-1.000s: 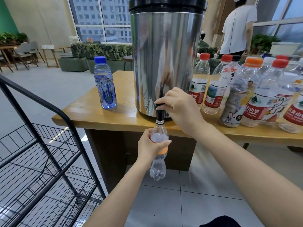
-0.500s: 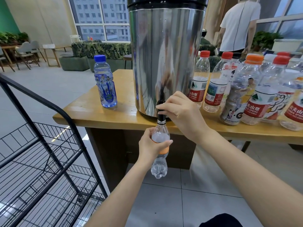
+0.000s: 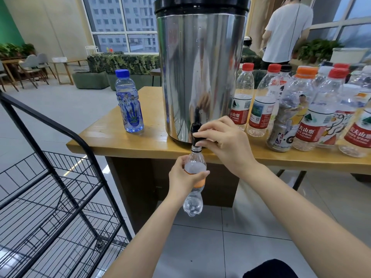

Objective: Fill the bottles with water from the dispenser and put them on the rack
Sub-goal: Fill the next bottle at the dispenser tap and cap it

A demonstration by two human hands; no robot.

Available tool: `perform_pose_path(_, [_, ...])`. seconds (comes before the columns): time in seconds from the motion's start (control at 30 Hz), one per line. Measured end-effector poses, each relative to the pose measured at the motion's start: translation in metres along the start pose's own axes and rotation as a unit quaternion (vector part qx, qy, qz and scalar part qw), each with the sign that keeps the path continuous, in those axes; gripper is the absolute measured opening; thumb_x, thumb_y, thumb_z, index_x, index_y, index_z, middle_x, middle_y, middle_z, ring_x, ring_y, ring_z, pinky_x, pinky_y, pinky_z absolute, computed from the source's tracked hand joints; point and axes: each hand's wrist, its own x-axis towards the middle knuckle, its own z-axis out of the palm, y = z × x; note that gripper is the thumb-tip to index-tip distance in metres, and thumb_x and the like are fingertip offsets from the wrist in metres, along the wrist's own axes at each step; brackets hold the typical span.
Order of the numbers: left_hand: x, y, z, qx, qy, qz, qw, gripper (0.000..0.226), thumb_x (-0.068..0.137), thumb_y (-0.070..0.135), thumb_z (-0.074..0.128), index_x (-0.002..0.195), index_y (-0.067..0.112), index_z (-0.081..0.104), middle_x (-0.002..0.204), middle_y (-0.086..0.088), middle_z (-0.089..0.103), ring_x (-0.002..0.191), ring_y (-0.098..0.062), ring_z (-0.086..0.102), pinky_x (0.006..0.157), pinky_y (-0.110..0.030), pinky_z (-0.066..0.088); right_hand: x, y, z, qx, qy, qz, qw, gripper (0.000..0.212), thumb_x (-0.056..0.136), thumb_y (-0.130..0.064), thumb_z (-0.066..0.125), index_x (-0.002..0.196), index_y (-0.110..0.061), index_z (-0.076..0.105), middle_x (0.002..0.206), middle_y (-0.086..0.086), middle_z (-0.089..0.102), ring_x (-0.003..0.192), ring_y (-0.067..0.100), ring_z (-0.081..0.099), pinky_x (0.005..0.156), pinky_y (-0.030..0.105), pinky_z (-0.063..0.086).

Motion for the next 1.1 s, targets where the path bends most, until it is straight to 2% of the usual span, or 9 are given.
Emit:
perform_pose_path(0.17, [0.000,0.002,0.000,0.002,-0.002,-0.004,1.000,0.072,0.065,0.033,0.090,0.125,0.025,0.051,0.119,0.008,0.059,0.113,-0.011,0.054,0.095,-0.032,0.051,0.001,-0.001,0.001,-0.003,0.004,0.004,1.000,0.021,0.084,-0.025,0.073,0.103,-0.016,0.076,0.099,-0.004,0.070,0.092,0.014,0.053,0.070,0.028,0.048])
perform_pose_path(0.33, [0.000,0.002,-0.001,-0.001,-0.003,-0.009,1.000,0.072,0.064,0.033,0.091,0.124,0.026,0.052,0.117,0.010,0.058,0.110,-0.009,0.054,0.090,-0.027,0.049,0.002,0.003,0.000,0.029,-0.011,0.013,0.999,0.022,0.084,-0.026,0.071,0.104,-0.018,0.075,0.099,-0.005,0.070,0.094,0.014,0.053,0.072,0.038,0.050])
perform_pose_path(0.47, [-0.001,0.003,0.000,-0.007,-0.005,-0.016,1.000,0.074,0.064,0.033,0.091,0.126,0.025,0.052,0.119,0.008,0.059,0.111,-0.010,0.055,0.090,-0.029,0.051,0.004,0.005,-0.001,0.051,-0.018,0.019,0.998,0.023,0.083,-0.027,0.069,0.103,-0.018,0.075,0.099,-0.004,0.071,0.095,0.014,0.053,0.074,0.043,0.050])
perform_pose_path(0.7, [-0.003,0.004,0.002,-0.001,0.003,-0.019,1.000,0.077,0.064,0.033,0.091,0.128,0.023,0.051,0.124,0.004,0.058,0.116,-0.014,0.055,0.097,-0.039,0.052,0.003,0.010,0.001,0.057,-0.016,0.017,0.998,0.022,0.081,-0.023,0.075,0.102,-0.018,0.075,0.100,-0.004,0.071,0.095,0.016,0.054,0.075,0.046,0.050])
perform_pose_path(0.9, [-0.003,0.004,0.002,-0.004,0.007,-0.021,1.000,0.075,0.063,0.032,0.091,0.127,0.024,0.051,0.124,0.003,0.058,0.116,-0.015,0.055,0.096,-0.038,0.052,0.004,0.016,-0.001,0.078,-0.018,0.013,0.997,0.022,0.082,-0.031,0.069,0.100,-0.019,0.076,0.099,-0.007,0.071,0.094,0.011,0.049,0.074,0.045,0.048])
perform_pose_path(1.1, [-0.004,0.006,0.000,-0.011,0.006,-0.020,1.000,0.074,0.064,0.030,0.091,0.127,0.024,0.051,0.123,0.004,0.058,0.115,-0.014,0.055,0.097,-0.039,0.052,0.004,0.026,-0.002,0.112,-0.020,0.024,0.993,0.020,0.082,-0.028,0.069,0.097,-0.018,0.076,0.100,-0.008,0.071,0.096,0.014,0.047,0.078,0.041,0.047])
